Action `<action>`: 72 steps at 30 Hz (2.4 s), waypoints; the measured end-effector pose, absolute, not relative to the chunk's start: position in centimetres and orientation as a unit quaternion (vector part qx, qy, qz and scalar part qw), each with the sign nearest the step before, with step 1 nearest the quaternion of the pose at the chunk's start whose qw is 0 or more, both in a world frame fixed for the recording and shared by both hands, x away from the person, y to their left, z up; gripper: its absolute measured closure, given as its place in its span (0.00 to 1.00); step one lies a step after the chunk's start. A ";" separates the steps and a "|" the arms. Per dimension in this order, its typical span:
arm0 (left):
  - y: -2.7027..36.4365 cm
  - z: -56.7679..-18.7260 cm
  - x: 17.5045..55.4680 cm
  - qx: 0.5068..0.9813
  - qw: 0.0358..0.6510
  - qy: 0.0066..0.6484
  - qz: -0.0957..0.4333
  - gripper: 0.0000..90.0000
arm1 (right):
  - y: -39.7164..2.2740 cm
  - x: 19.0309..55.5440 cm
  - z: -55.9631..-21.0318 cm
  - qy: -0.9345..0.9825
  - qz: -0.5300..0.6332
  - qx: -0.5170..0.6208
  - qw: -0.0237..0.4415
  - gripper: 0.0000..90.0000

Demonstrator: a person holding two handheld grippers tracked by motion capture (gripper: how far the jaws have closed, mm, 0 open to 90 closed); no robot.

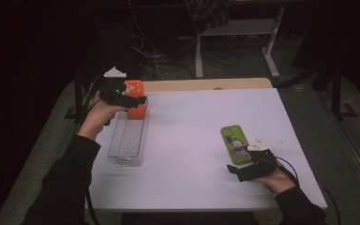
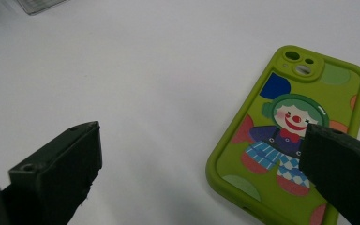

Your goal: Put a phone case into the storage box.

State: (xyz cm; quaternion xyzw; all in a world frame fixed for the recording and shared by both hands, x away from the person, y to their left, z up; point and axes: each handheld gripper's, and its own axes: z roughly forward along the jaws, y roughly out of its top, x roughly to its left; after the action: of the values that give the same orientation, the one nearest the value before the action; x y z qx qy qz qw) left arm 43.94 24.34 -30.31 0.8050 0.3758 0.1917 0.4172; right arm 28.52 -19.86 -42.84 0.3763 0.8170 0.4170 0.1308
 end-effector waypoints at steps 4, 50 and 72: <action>23.2 -30.3 42.2 0.819 0.422 0.346 0.174 0.00 | -19.8 28.5 -42.9 0.818 0.415 0.376 0.131 0.00; 14.4 -40.5 31.4 0.876 0.414 0.240 0.064 0.00 | -19.9 28.3 -42.5 0.818 0.413 0.376 0.137 0.00; 13.9 -41.6 31.4 0.880 0.409 0.235 0.060 0.00 | -19.7 32.0 -40.4 0.807 0.376 0.431 0.147 0.15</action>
State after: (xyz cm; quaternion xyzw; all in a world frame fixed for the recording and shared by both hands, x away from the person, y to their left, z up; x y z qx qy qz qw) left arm 31.38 13.95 -41.63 0.8795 0.2350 0.0596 0.4095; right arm 31.97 -19.72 -40.41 0.4312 0.8067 0.3763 0.1472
